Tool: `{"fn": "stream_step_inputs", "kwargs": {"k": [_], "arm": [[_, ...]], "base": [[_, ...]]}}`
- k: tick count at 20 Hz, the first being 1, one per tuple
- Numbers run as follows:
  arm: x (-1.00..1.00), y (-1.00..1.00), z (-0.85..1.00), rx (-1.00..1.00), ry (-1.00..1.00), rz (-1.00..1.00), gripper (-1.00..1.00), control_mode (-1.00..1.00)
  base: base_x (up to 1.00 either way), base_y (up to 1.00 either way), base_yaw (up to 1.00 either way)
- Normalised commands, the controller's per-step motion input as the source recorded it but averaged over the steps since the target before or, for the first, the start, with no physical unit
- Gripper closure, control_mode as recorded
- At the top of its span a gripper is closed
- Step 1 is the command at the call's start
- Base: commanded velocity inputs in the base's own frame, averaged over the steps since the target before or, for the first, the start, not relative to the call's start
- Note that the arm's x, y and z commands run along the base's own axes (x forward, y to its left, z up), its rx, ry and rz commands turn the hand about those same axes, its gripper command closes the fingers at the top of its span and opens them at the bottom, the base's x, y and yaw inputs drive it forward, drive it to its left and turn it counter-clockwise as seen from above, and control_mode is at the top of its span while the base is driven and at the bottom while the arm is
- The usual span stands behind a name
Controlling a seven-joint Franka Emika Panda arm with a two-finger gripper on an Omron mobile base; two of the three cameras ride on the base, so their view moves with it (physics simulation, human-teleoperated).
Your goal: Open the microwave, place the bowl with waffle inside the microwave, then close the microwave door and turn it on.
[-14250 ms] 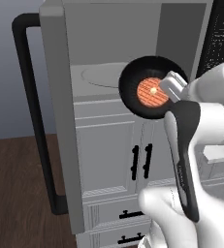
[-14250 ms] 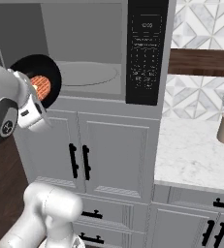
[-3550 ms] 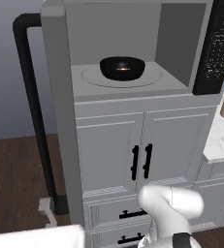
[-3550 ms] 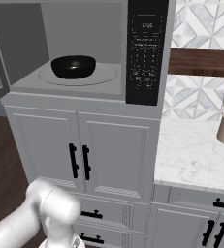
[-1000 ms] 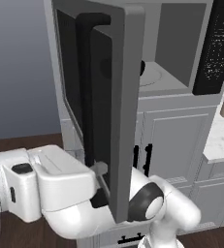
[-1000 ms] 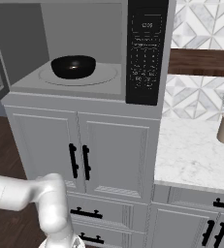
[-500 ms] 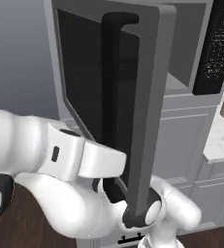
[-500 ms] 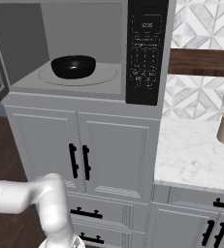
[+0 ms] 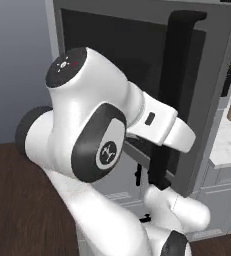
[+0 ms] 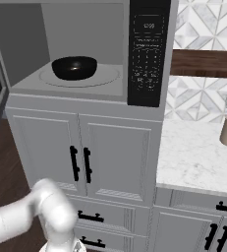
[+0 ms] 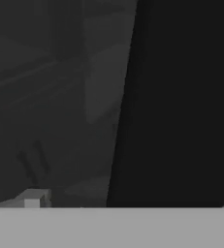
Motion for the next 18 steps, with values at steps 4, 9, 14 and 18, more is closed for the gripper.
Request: {"fn": "stream_step_inputs", "kwargs": {"k": [4, 9, 14, 18], "arm": [[1.0, -1.0, 0.1, 0.14, -0.13, 0.06, -1.0, -1.0], [0.91, -0.78, 0.25, 0.12, -0.18, 0.08, -1.0, -1.0], [0.45, -0.21, 0.03, 0.09, -0.15, 0.04, -1.0, -1.0], [0.7, -0.11, 0.0, 0.16, -0.14, 0.03, -1.0, -1.0]], "base": [[0.0, 0.0, 0.0], [0.0, 0.0, 0.0], [0.0, 0.0, 0.0], [0.0, 0.0, 0.0]]}}
